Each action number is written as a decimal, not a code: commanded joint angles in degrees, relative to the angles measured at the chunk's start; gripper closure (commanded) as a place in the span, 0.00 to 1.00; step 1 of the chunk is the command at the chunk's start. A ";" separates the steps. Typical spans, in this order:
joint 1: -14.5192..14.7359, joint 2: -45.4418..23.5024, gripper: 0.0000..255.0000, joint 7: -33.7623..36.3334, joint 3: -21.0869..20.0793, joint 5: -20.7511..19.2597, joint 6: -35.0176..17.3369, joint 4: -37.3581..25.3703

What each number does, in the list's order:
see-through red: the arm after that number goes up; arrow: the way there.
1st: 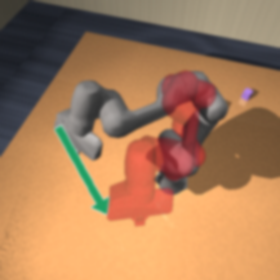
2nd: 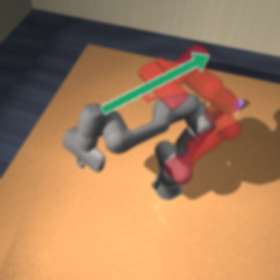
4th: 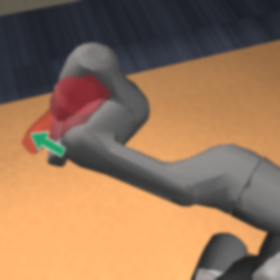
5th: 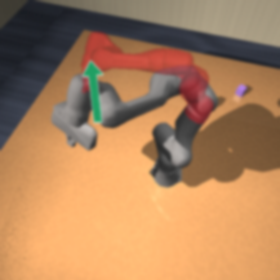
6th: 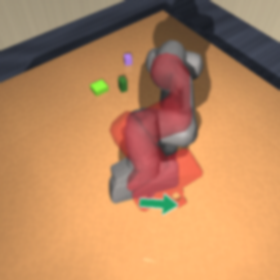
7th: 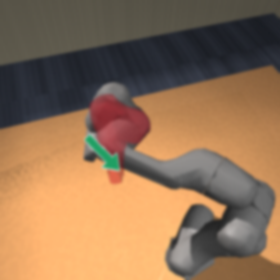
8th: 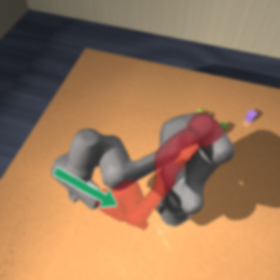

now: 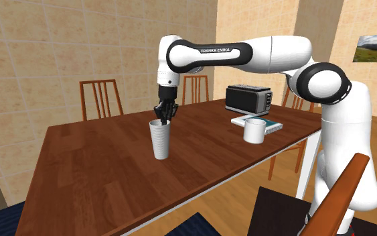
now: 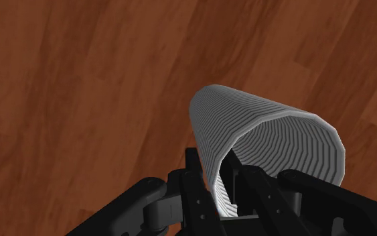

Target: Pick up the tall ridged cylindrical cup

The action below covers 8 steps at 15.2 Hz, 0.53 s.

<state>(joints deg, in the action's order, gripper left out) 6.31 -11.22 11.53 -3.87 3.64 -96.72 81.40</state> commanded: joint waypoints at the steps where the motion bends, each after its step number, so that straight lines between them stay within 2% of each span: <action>1: 0.00 0.02 1.00 -0.01 0.00 0.00 -0.06 0.08; 8: -0.03 -0.05 1.00 0.00 0.02 0.00 0.78 -0.84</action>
<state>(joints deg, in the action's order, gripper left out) 6.28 -11.18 11.50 -3.86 3.64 -96.40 81.13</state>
